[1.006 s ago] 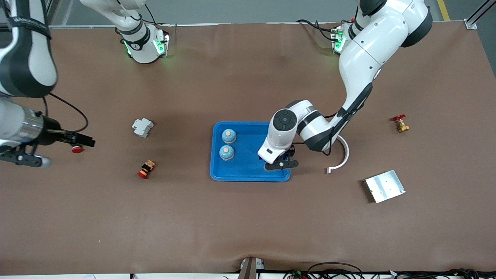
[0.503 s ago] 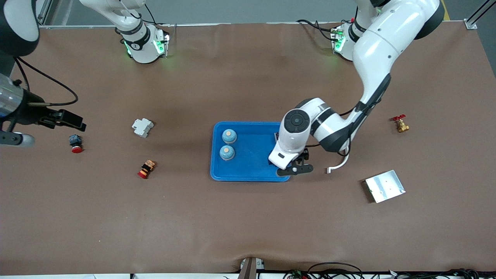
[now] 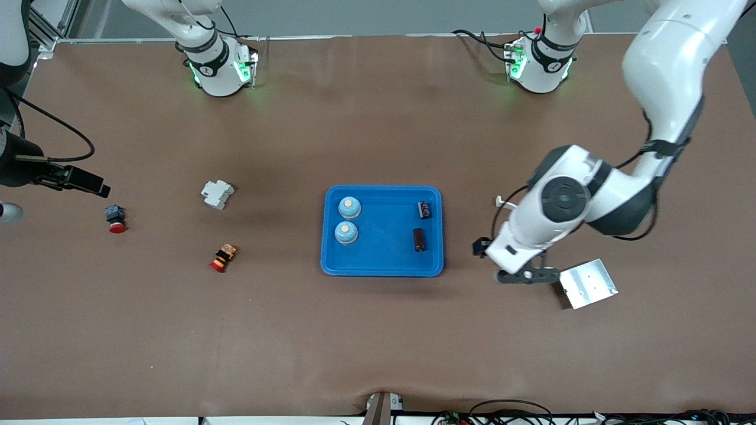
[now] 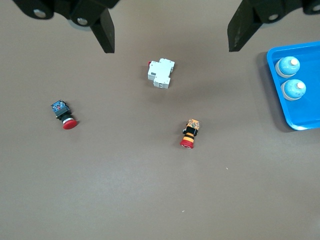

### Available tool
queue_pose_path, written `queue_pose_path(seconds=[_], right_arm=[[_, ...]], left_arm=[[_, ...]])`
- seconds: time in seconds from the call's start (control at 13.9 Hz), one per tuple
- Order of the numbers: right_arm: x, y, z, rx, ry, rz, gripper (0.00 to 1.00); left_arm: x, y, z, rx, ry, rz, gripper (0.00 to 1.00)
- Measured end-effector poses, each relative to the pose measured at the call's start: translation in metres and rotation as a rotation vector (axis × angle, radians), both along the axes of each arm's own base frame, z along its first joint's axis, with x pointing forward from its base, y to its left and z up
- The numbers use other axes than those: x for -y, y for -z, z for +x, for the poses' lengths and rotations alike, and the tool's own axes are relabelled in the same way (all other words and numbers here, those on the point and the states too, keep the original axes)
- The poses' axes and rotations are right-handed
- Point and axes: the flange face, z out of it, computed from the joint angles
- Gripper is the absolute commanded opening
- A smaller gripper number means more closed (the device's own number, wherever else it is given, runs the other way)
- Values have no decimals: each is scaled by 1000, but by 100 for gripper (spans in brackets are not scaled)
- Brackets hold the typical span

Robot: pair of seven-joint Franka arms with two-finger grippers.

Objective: Place electrolytic capacitor and blue bell in tray

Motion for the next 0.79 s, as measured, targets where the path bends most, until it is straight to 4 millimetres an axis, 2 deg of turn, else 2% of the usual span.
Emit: queue_pose_path(seconds=[0.5,0.79], right_arm=[[-2,-11,1,25,-4,-1,100],[-2,-10,-4,-12,-6,1,100]], left_arm=[[-126,-3,26,4,127,29,100],[-170,-8,29,10,183,42,100]])
